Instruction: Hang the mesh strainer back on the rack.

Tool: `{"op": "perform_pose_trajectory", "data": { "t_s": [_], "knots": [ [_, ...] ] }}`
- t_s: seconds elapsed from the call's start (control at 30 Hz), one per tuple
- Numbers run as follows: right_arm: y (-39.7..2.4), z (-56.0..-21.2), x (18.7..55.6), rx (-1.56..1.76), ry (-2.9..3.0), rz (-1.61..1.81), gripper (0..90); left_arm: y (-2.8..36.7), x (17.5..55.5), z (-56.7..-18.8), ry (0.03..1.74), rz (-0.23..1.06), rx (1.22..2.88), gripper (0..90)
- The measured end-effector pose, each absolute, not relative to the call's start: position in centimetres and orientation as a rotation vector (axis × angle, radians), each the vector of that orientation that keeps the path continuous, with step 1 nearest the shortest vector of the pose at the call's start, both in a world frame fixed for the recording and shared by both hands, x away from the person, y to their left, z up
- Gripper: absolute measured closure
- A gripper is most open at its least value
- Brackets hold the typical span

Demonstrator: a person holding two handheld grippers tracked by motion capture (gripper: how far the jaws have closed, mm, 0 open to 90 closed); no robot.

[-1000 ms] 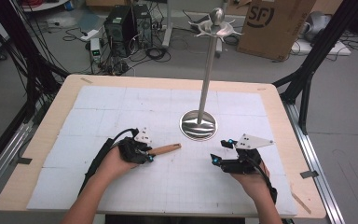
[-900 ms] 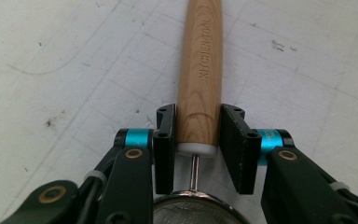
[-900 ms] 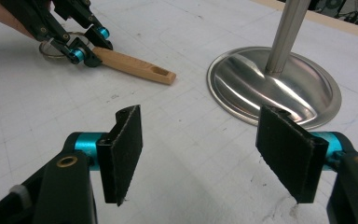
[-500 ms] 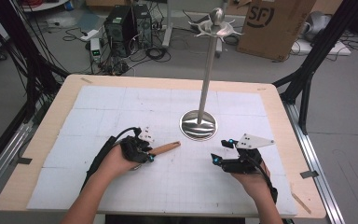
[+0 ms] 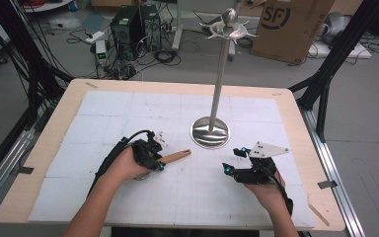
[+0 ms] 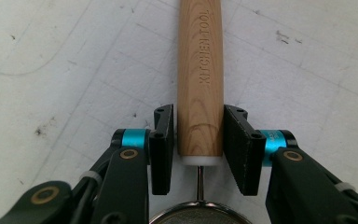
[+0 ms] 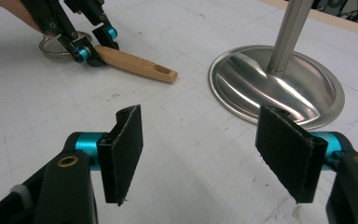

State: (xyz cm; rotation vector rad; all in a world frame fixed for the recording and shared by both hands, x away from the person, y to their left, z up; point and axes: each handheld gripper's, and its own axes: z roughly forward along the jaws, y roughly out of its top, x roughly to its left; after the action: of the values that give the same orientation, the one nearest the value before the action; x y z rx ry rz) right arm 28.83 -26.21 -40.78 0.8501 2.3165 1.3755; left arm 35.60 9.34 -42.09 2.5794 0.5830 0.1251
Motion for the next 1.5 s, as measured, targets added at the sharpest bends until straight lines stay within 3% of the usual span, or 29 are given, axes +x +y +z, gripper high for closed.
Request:
{"op": "perform_pose_trajectory", "data": {
  "t_s": [0.23, 0.8, 1.2, 1.5],
  "knots": [
    [-26.1, -40.9, 28.9, 0.849, 2.324, 1.371, 31.6, 9.4, 35.8, -42.1, 0.607, 0.099, 2.574, 65.0],
    [-26.6, -40.8, 28.8, 0.87, 2.308, 1.383, 31.6, 9.8, 34.7, -42.0, 0.548, 0.187, 2.534, 69.0],
    [-26.8, -40.7, 28.7, 0.866, 2.299, 1.388, 31.6, 11.2, 33.7, -38.8, 0.527, 0.27, 2.331, 69.0],
    [-26.7, -40.7, 28.7, 0.865, 2.306, 1.386, 31.6, 12.4, 34.0, -36.4, 0.512, 0.256, 2.197, 69.0]
  ]
}}
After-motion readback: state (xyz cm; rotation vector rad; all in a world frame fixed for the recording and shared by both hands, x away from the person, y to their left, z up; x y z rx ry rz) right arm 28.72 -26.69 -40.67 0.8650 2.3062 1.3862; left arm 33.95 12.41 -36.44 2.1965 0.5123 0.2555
